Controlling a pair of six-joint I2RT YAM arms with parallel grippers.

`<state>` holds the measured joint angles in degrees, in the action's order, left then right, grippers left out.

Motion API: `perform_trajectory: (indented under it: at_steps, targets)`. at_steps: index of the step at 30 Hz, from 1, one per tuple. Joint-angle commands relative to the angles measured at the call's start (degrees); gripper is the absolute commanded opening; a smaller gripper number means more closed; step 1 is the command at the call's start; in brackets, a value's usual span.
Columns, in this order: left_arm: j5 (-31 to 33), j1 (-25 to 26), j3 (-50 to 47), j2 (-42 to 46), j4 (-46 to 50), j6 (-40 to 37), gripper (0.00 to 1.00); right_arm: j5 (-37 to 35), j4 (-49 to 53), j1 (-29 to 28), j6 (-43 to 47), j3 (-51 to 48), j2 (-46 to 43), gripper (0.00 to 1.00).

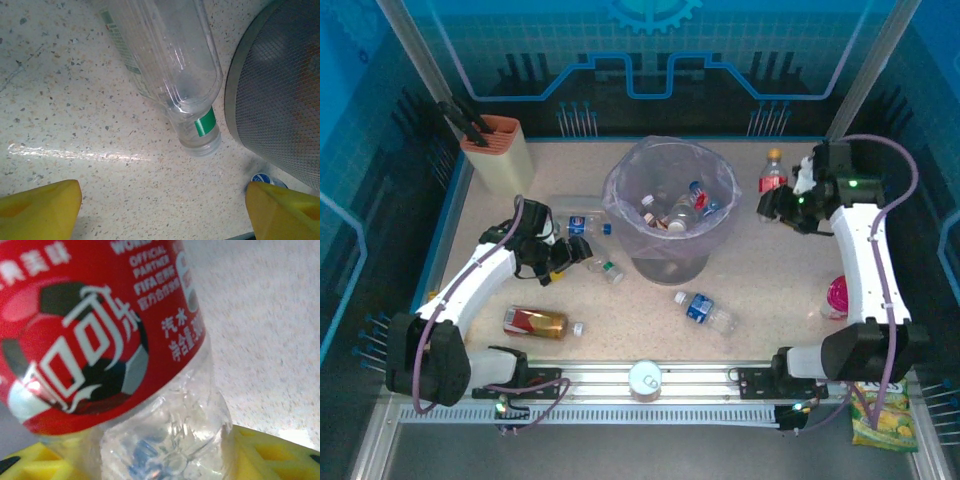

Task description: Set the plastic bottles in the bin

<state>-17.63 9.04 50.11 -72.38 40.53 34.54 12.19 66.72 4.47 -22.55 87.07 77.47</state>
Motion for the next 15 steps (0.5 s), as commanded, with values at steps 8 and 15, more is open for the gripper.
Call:
perform_trajectory:
  at_steps: [8, 15]
  targets:
    - [-0.83, -0.53, 0.02, 1.80, 0.96, 0.35, 0.86, 0.55, 9.16, -11.34, -0.56, 22.93, 4.58, 0.45]
    - [-0.06, -0.51, 0.82, 2.05, 4.35, -0.60, 0.87, -9.72, 8.90, -26.65, -5.34, 29.52, 9.49, 0.44]
